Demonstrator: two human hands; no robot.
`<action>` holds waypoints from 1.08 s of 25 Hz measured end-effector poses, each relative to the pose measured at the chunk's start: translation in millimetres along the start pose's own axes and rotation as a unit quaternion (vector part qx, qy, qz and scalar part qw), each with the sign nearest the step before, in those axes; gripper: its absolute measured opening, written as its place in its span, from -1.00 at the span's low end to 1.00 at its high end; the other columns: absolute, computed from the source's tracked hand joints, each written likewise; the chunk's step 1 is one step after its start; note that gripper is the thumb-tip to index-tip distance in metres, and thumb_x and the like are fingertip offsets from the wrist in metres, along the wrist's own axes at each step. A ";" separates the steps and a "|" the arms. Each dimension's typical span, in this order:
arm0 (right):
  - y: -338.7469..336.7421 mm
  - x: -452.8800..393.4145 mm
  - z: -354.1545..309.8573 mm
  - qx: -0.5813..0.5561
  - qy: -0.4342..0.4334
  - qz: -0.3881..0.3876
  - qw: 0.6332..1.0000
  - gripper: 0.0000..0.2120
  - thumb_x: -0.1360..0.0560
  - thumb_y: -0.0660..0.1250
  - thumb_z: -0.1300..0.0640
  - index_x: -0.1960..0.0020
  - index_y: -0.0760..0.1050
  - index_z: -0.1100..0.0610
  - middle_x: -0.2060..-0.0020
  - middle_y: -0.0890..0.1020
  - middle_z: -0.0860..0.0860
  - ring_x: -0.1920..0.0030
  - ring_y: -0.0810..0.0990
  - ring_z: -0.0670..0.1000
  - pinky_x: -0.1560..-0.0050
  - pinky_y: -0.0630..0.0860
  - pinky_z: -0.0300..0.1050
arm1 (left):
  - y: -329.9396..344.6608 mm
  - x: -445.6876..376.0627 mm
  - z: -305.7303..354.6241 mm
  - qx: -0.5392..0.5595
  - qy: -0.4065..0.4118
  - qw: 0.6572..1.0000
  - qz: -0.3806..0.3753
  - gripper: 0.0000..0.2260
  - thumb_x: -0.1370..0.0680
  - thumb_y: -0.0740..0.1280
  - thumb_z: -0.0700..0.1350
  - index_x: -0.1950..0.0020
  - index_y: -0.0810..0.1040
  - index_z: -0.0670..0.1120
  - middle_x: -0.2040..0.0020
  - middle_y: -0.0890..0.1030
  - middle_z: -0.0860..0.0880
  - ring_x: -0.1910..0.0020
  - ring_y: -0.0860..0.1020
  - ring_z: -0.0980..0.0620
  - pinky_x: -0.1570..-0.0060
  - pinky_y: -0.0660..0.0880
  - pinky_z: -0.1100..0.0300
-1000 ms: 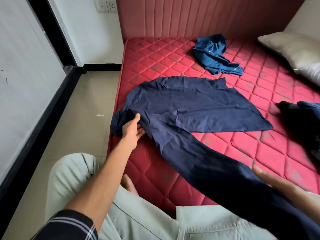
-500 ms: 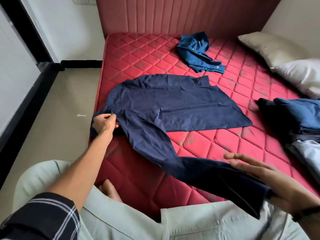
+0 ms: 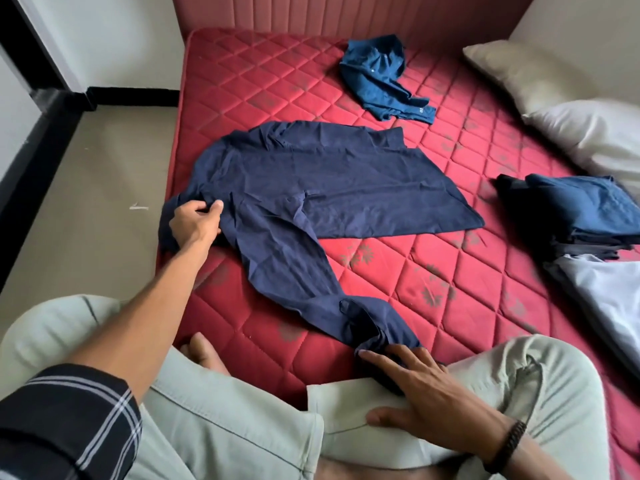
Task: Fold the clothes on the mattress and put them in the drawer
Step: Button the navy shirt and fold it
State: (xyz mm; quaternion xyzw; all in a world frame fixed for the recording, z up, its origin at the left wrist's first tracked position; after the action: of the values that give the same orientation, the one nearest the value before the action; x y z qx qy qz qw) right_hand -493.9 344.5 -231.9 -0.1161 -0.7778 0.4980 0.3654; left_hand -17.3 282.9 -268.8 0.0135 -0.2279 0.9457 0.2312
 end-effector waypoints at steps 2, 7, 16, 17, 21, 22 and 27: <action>-7.0 -1.9 5.7 -0.033 -0.030 0.013 0.999 -0.27 -0.55 0.22 -0.24 -0.47 -0.23 -0.58 -0.33 0.43 -0.17 -0.32 0.44 -0.02 -0.34 0.40 -0.06 | -0.5 0.9 -1.7 -0.011 0.001 1.000 -0.004 -0.67 -0.55 0.45 0.04 -0.21 0.67 -0.15 0.03 0.73 -0.18 0.33 0.66 -0.08 0.27 0.54 0.26; -85.4 -0.3 27.1 -0.128 -0.050 0.098 0.986 -0.15 -0.54 0.27 0.32 -0.55 0.09 -0.43 -0.04 0.67 -0.12 0.25 0.54 -0.20 0.14 0.51 -0.25 | -4.9 -7.3 2.9 -0.025 0.004 1.000 0.012 -0.71 -0.54 0.44 -0.01 -0.17 0.70 -0.14 0.04 0.74 -0.17 0.47 0.60 -0.05 0.42 0.51 0.31; -324.8 -40.1 130.5 -0.335 0.005 0.307 0.891 -0.90 -0.57 0.42 0.19 -0.07 0.66 0.10 0.16 0.73 0.07 0.19 0.58 -0.06 0.21 0.55 -0.31 | 2.5 -22.0 6.5 -0.041 -0.054 0.998 -0.007 -0.73 -0.48 0.44 0.05 0.29 0.62 -0.11 0.45 0.63 -0.08 0.48 0.62 -0.06 0.14 0.67 0.06; -337.8 -49.6 146.8 -0.361 0.024 0.323 0.874 -0.93 -0.61 0.38 0.21 -0.02 0.64 0.09 0.17 0.71 0.03 0.21 0.59 -0.07 0.24 0.56 -0.32 | 3.5 -25.7 3.4 -0.035 -0.063 0.997 -0.012 -0.73 -0.48 0.44 0.04 0.31 0.63 -0.12 0.48 0.62 -0.09 0.49 0.61 -0.06 0.17 0.67 0.06; -349.3 -92.5 218.4 -0.423 0.105 0.382 0.815 -0.79 -0.67 0.27 0.24 0.10 0.52 0.04 0.22 0.54 0.05 0.22 0.49 -0.02 0.21 0.57 -0.13 | 12.2 -41.3 -7.3 -0.006 -0.097 0.995 -0.015 -0.71 -0.45 0.42 0.01 0.25 0.68 -0.22 0.51 0.61 -0.10 0.52 0.55 -0.07 0.35 0.56 0.13; -343.5 -102.5 234.1 -0.412 0.130 0.394 0.811 -0.81 -0.67 0.28 0.23 0.10 0.52 0.06 0.24 0.52 0.06 0.24 0.47 0.00 0.23 0.55 -0.11 | 13.4 -43.6 -8.2 -0.002 -0.103 0.995 -0.014 -0.70 -0.45 0.41 0.01 0.23 0.69 -0.24 0.51 0.60 -0.10 0.52 0.55 -0.07 0.38 0.52 0.16; -295.1 -155.8 300.8 -0.290 0.252 0.425 0.819 -0.82 -0.57 0.44 0.11 -0.07 0.63 0.22 0.22 0.59 0.14 0.37 0.47 0.00 0.40 0.46 -0.25 | 6.3 -22.9 6.7 -0.030 -0.077 0.997 0.008 -0.46 -0.58 0.26 0.28 0.23 0.65 -0.19 0.48 0.62 -0.12 0.45 0.60 -0.14 0.26 0.59 0.03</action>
State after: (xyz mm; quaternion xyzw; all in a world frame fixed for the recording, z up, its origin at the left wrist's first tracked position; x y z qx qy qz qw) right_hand -535.6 -88.6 -120.1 -0.6576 -0.6404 0.3083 0.2500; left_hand -0.2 265.1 -268.5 0.0779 -0.2731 0.9364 0.2061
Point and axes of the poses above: each hand's wrist, its own x-axis away from the middle knuckle, its own y-axis out of the palm, z = x × y, the point moved 8 cm from there along -x, towards the middle knuckle
